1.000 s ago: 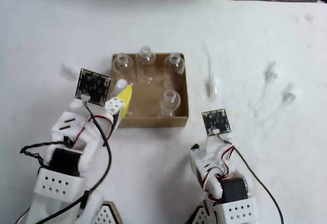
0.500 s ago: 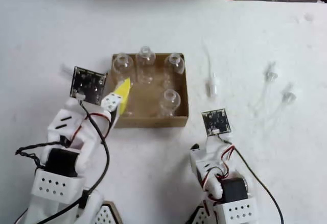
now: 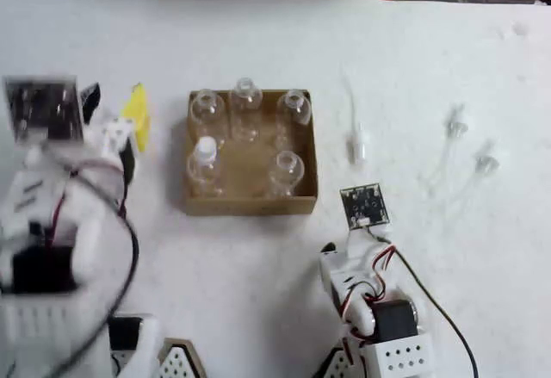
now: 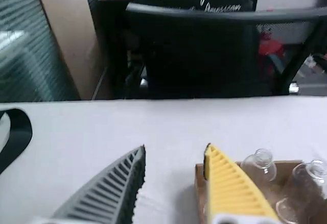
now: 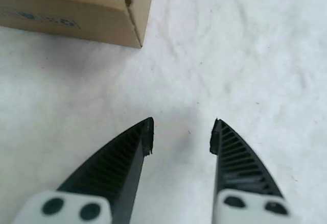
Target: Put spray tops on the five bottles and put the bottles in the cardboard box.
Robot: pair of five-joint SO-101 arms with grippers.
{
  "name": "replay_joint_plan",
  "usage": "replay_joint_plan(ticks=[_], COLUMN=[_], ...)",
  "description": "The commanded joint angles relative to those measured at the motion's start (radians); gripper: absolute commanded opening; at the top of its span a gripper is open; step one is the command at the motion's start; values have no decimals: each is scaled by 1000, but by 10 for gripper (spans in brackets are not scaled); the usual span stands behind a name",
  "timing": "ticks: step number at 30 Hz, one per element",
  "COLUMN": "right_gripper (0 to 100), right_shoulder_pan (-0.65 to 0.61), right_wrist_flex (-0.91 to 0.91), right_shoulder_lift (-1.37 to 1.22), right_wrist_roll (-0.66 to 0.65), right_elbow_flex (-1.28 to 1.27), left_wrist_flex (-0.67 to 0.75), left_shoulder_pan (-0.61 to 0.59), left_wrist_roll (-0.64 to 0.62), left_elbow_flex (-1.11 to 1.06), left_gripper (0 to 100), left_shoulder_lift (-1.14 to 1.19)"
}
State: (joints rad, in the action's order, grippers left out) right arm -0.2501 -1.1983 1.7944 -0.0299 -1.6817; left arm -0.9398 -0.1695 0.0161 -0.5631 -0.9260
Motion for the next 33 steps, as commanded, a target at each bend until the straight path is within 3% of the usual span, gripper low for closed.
replay_joint_plan(ticks=[1, 7, 13, 24, 33], right_gripper=[163, 163, 163, 163, 163], right_shoulder_pan=[7, 7, 7, 7, 7], right_wrist_flex=[-5, -5, -5, -5, -5], right_shoulder_lift=[5, 5, 5, 5, 5], right_wrist_roll=[-11, -11, -11, -11, -11], right_elbow_flex=[-9, -9, -9, -9, -9], left_wrist_flex=[-14, -109, -126, -91, -52], left_shoulder_pan=[-91, -185, -186, -188, -189], left_wrist_roll=[-37, -362, -548, -809, -825], left_elbow_flex=[133, 387, 529, 709, 796], left_gripper=[177, 177, 177, 177, 177], left_shoulder_lift=[295, 702, 951, 1253, 1417])
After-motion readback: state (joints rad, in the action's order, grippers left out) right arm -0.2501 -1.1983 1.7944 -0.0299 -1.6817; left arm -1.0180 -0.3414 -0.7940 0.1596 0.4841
